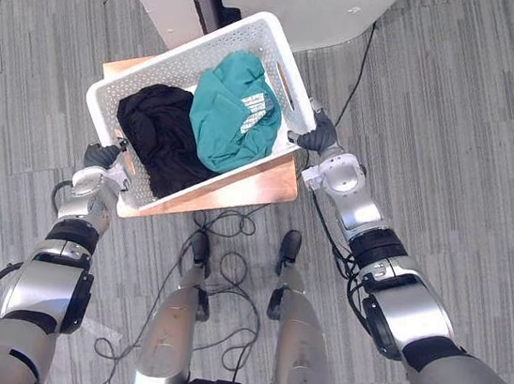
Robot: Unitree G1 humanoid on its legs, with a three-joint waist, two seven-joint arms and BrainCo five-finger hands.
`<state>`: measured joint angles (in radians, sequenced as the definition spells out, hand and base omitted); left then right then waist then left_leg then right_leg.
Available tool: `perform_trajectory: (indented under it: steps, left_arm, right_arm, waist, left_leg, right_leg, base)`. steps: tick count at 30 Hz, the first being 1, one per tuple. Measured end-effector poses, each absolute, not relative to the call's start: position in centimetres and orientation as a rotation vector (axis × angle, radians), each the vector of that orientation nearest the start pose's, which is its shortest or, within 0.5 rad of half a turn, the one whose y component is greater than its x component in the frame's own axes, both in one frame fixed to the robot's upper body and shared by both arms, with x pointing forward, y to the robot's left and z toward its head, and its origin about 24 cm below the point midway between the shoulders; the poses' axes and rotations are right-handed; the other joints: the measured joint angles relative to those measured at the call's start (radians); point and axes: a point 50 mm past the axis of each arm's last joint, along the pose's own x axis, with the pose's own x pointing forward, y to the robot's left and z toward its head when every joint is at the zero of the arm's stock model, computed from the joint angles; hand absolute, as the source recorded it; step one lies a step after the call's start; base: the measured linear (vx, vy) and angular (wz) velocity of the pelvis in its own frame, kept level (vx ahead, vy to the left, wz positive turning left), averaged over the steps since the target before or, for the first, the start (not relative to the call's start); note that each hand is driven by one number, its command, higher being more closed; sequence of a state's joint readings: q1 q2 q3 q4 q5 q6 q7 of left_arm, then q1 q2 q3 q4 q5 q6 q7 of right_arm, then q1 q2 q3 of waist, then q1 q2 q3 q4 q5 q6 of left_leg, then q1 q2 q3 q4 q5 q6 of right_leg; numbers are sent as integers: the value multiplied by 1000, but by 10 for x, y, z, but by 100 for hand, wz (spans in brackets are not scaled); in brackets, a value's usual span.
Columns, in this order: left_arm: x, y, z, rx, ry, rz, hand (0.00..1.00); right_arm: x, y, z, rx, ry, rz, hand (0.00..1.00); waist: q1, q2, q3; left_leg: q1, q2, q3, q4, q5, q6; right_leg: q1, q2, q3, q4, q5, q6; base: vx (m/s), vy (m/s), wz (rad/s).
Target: Pick up the laundry basket with both hands and put the clothes into the washing machine.
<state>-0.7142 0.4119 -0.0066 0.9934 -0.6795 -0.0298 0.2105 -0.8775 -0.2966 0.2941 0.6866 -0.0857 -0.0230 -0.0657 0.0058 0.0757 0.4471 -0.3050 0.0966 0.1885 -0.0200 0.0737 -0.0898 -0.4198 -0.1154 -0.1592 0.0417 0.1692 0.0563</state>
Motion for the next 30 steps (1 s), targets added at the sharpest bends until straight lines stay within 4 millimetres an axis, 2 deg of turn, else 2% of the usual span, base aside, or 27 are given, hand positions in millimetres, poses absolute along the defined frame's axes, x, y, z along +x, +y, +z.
perform_trajectory:
  steps: [3,13,20,23,30]
  left_arm:
    - [362,260,62,-284,210,425,100]
    - [358,253,51,-293,242,417,100]
    - [353,251,52,-304,215,417,100]
    - [348,250,47,-298,225,413,100]
    - [333,253,33,-294,245,411,100]
  right_arm:
    - [393,-123,157,-572,-208,160,100]
    - [392,-128,148,-571,-196,158,100]
    - [388,-130,150,-558,-230,163,100]
    - [385,-130,146,-527,-228,171,100]
    - [371,-131,128,-482,-214,208,100]
  waist:
    - [1,1,0]
    - [1,38,-1]
    - [24,45,0]
    - [28,54,-1]
    - [27,55,0]
  left_leg:
    - [0,0,-2,0,1,0]
    - [-9,3,-47,-22,26,-8]
    - [-25,14,-54,-40,49,-21]
    - [-23,18,-57,-40,51,-23]
    - [-5,20,-55,-53,56,-30]
  right_leg:
    - [0,0,-1,2,0,0]
    - [-7,-1,-42,34,-22,-9]
    - [-72,-5,-47,131,-69,-20]
    - [-80,-5,-50,158,-86,-23]
    - [-85,-7,-50,194,-106,-27]
  base:
    - [22,-2,3]
    - [20,-5,11]
    - [10,-18,3]
    - [14,-23,3]
    - [0,0,0]
